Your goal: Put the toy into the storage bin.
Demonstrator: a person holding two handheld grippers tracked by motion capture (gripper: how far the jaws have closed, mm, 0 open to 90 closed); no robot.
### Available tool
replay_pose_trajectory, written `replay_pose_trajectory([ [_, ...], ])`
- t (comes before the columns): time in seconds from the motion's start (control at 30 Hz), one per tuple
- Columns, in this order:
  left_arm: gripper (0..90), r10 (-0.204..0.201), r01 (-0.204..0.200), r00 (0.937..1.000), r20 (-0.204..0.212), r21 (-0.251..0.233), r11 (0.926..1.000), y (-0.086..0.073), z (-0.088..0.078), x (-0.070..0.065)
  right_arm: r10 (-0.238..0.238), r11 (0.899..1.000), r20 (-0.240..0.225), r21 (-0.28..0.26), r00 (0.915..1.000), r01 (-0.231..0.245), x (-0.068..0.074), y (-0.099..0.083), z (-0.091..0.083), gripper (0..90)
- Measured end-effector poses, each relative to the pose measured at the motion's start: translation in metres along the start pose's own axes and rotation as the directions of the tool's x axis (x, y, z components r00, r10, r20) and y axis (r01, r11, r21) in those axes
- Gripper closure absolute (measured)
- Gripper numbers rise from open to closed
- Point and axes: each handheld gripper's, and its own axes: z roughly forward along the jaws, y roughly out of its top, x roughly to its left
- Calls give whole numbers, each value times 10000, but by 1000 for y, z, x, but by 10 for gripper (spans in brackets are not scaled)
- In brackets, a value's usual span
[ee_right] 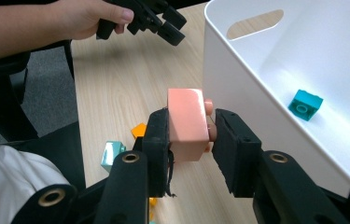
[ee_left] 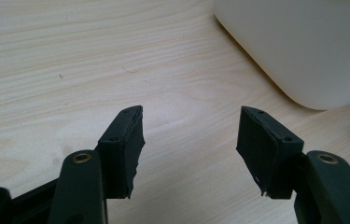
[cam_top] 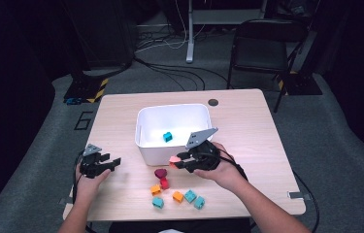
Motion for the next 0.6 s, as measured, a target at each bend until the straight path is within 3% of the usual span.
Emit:
replay_pose_trajectory([
  [0.3, 407, -16, 16, 10000, 10, 0, 10000, 0, 0, 0, 49, 10000, 45, -64, 10000, -49, -5, 16, -8, 660],
  [0.6, 407, -29, 29, 10000, 11, -3, 10000, 0, 0, 1, 106, 9998, 396, -147, 9992, -100, -20, 31, -9, 659],
])
